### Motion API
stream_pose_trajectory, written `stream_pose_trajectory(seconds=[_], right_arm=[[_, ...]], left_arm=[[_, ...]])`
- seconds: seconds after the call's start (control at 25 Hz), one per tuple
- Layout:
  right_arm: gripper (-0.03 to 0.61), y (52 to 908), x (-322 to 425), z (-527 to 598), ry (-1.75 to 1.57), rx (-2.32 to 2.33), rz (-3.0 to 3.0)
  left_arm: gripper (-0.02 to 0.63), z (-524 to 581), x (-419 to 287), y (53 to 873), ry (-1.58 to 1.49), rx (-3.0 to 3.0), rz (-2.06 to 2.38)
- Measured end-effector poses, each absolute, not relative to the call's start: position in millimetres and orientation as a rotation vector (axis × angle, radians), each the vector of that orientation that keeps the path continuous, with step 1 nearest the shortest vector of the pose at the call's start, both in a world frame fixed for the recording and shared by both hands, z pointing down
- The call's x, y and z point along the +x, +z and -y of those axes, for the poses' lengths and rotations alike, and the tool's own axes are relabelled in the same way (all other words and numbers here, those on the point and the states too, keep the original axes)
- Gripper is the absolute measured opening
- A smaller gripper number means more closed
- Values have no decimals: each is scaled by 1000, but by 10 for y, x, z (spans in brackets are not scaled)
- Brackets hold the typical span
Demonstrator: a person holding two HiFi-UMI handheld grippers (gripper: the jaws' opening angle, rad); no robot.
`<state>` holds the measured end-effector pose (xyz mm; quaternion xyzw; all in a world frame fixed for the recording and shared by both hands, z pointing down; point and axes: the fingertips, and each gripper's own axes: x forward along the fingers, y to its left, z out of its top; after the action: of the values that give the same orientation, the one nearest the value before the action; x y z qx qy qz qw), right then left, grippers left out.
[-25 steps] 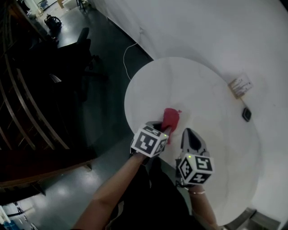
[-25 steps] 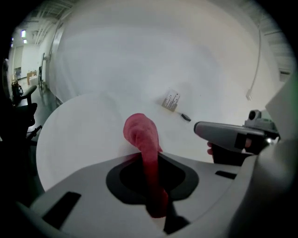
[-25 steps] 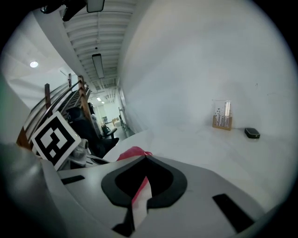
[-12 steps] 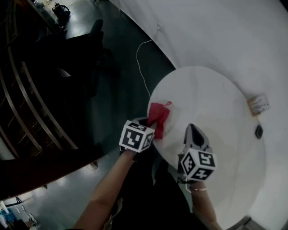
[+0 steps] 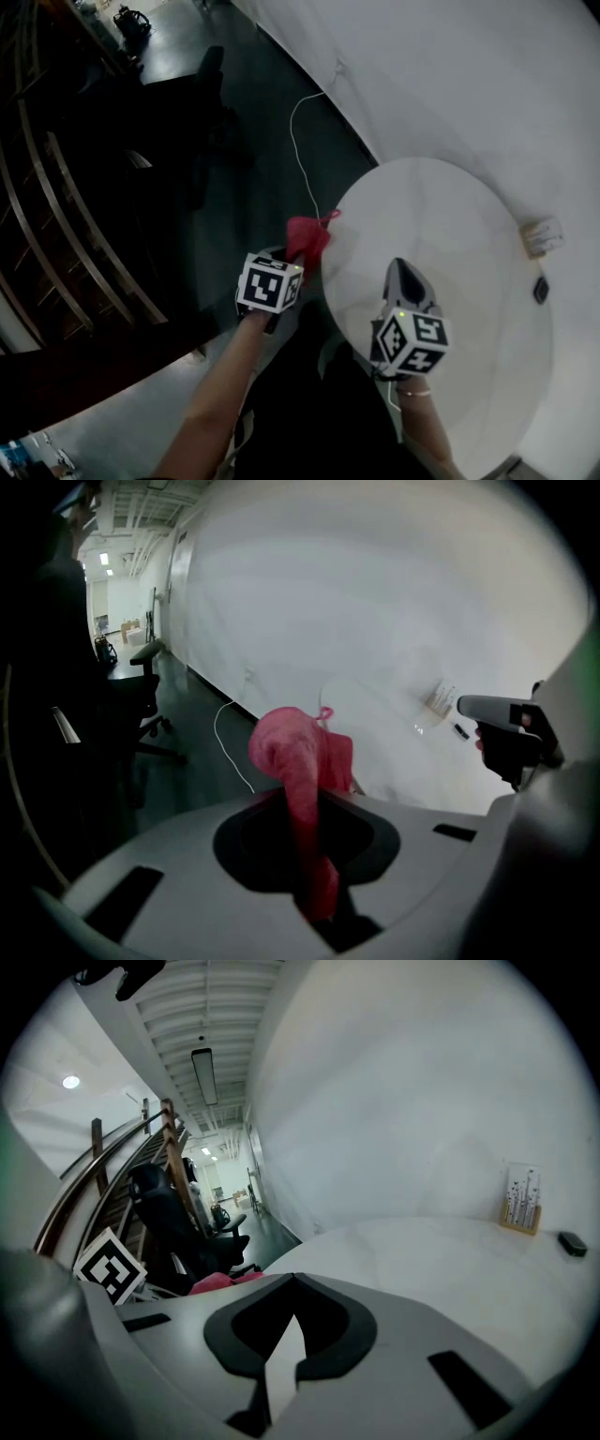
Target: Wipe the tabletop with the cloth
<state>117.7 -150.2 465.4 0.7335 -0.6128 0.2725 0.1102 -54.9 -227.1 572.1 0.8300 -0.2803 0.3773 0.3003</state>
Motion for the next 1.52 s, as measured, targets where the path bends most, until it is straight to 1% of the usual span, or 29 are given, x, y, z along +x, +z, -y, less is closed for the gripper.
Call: stream_pose_trajectory(seconds=[0.2, 0.32, 0.6, 0.84, 1.0, 1.12, 1.28, 1.52], right_arm=[[2, 4678, 1261, 1492, 809, 2197, 1751], [2, 4672, 1330, 1455, 817, 2229, 1719], [2, 4637, 1595, 1297, 820, 2312, 1643], [2, 4629, 1869, 1174, 837, 2362, 1594], [2, 4665, 1970, 1128, 848, 2371, 1568], [2, 4694, 2014, 1135, 856, 2364, 1564], [2, 4744, 2086, 1169, 867, 2352, 1565], [2, 4778, 2031, 1281, 870, 2306, 1595]], left_arm=[[52, 2501, -809, 5714, 963, 2160, 812], [52, 2642, -687, 5460, 924, 2217, 798], [52, 2420, 420, 4922, 825, 2379, 467], [52, 2035, 1329, 4891, 856, 2431, 255], [52, 1833, 1637, 5087, 942, 2445, 203], [52, 1876, 1699, 5275, 1025, 2446, 228], [52, 2068, 1594, 5437, 1105, 2447, 291], [52, 2425, 1194, 5488, 1072, 2398, 439]])
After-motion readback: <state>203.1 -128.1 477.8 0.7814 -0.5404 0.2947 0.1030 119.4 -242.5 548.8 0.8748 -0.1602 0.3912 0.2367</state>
